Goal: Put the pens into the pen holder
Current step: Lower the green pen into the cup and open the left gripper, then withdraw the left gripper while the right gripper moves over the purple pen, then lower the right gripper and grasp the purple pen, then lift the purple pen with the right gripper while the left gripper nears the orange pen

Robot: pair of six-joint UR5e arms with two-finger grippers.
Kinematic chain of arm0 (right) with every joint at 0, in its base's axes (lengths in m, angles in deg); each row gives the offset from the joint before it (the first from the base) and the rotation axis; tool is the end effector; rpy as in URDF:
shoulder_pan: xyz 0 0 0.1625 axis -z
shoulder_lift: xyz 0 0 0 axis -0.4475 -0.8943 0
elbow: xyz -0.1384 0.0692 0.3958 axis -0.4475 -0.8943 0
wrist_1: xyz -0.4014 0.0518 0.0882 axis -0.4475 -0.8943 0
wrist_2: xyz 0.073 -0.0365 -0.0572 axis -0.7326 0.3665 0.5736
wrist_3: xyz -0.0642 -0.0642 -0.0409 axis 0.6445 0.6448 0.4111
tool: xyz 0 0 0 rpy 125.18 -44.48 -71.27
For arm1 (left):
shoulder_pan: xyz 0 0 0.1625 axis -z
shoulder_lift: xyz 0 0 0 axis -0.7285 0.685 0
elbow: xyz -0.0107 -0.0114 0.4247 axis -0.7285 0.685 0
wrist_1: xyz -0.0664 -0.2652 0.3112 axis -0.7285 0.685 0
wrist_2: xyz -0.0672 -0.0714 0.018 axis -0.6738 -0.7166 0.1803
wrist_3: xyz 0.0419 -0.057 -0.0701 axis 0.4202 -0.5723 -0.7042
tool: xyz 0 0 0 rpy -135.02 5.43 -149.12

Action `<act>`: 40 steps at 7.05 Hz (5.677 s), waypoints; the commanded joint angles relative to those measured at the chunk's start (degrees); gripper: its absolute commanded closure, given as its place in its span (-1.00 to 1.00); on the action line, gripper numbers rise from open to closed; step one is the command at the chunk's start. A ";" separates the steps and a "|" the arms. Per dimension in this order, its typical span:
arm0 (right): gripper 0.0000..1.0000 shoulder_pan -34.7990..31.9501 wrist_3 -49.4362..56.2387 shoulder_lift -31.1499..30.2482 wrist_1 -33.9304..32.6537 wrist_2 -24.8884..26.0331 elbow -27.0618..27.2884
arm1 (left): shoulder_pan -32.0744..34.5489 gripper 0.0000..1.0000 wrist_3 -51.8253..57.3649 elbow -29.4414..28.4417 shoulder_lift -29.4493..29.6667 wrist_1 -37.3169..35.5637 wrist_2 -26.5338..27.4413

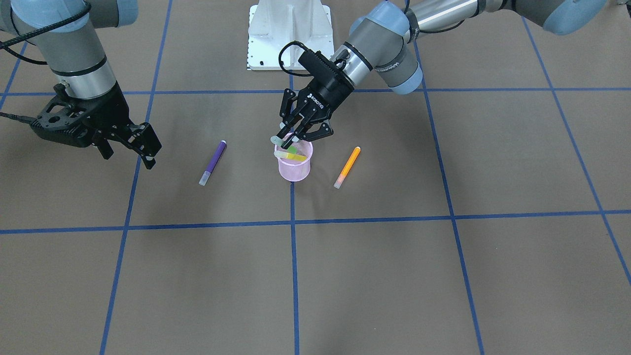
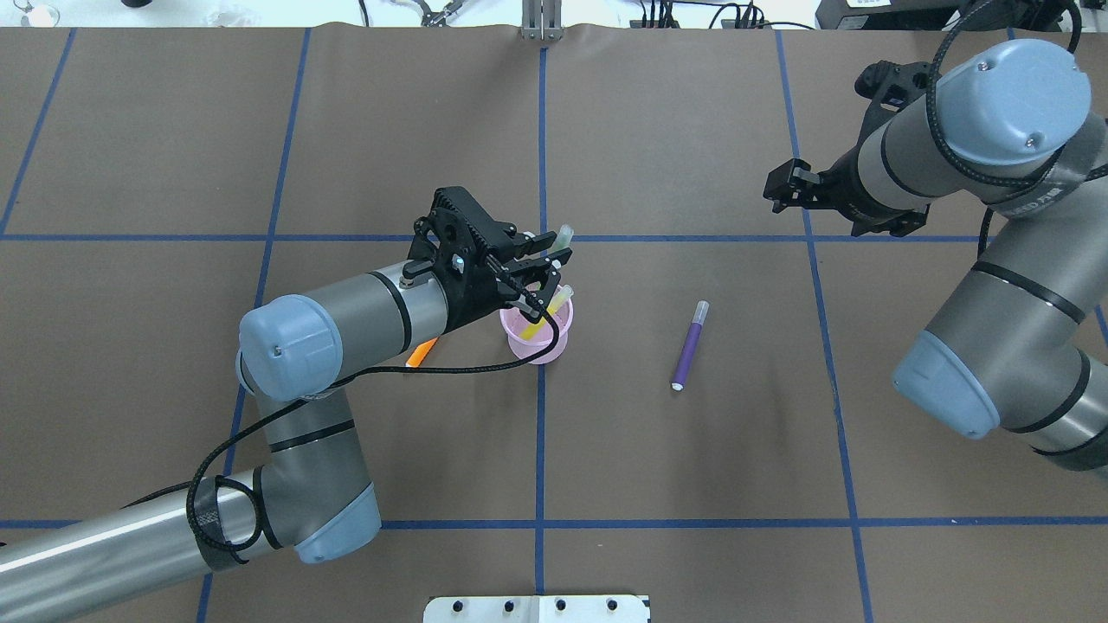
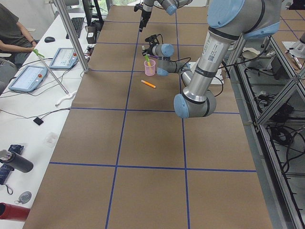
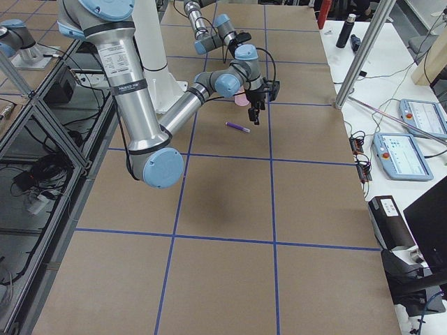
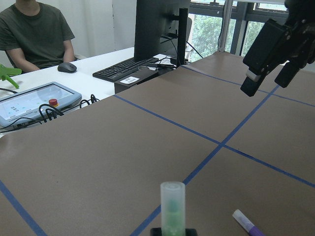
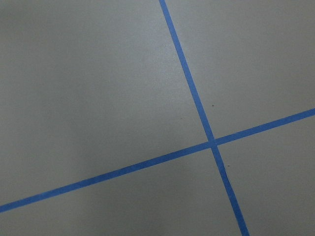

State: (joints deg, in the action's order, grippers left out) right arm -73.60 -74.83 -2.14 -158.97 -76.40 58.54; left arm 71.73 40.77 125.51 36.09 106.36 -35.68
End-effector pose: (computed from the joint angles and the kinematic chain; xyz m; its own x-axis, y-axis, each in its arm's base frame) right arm -0.3068 -0.4833 0.2976 0.6407 0.3010 0.7063 -0.4103 0.9118 -0.0164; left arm 0.5223 -0.4067 0.1821 0.4325 0.7716 -0.4664 0.3666 0.3221 0.8728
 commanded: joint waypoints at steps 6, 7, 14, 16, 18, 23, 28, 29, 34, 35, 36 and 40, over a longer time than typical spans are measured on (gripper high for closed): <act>-1.00 0.87 -0.65 1.25 0.87 -7.35 -1.94 | 0.60 -0.11 -1.52 8.13 -14.79 0.10 1.68; -1.00 2.88 -1.87 2.91 0.88 -7.90 -3.95 | 2.26 0.02 -7.96 7.70 -15.69 -2.16 0.99; -0.71 8.43 -16.03 9.44 13.18 -9.40 -22.34 | 17.92 -0.01 -13.13 8.58 -17.37 -19.76 -29.25; -0.65 9.31 -15.77 9.00 13.09 -11.07 -22.34 | 17.83 -0.57 -12.43 8.40 -17.46 -19.50 -29.69; -0.56 9.23 -15.51 8.38 12.66 -14.05 -22.34 | 17.66 -1.00 -15.65 8.49 -17.02 -19.24 -29.43; -0.38 10.19 -15.33 7.94 13.00 -14.24 -23.39 | 17.66 -1.00 -17.61 8.84 -16.93 -19.15 -28.99; 0.15 10.37 -15.07 7.94 13.18 -15.29 -24.36 | 17.75 -1.00 -18.22 9.19 -17.20 -19.06 -28.99; 0.15 10.37 -15.07 8.03 13.18 -15.38 -24.45 | 17.75 -1.00 -18.22 9.28 -17.46 -19.06 -28.99; 1.00 10.29 -15.07 8.03 13.45 -16.26 -23.84 | 17.66 -1.00 -18.40 9.19 -17.55 -19.06 -28.99; 1.00 9.24 -15.15 8.29 13.27 -17.30 -21.75 | 17.40 -0.99 -20.92 9.28 -16.85 -19.32 -28.99; 1.00 7.49 -15.50 7.94 12.75 -17.40 -18.77 | 17.05 -0.97 -20.78 9.11 -14.76 -20.46 -29.43; 1.00 4.31 -16.12 9.43 12.74 -16.79 -14.97 | 11.69 -0.97 -12.72 9.37 -5.02 -48.06 -31.19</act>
State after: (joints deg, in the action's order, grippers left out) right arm -68.68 -90.69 6.69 -146.16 -93.34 42.07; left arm 85.22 24.96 134.86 26.57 68.68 -66.79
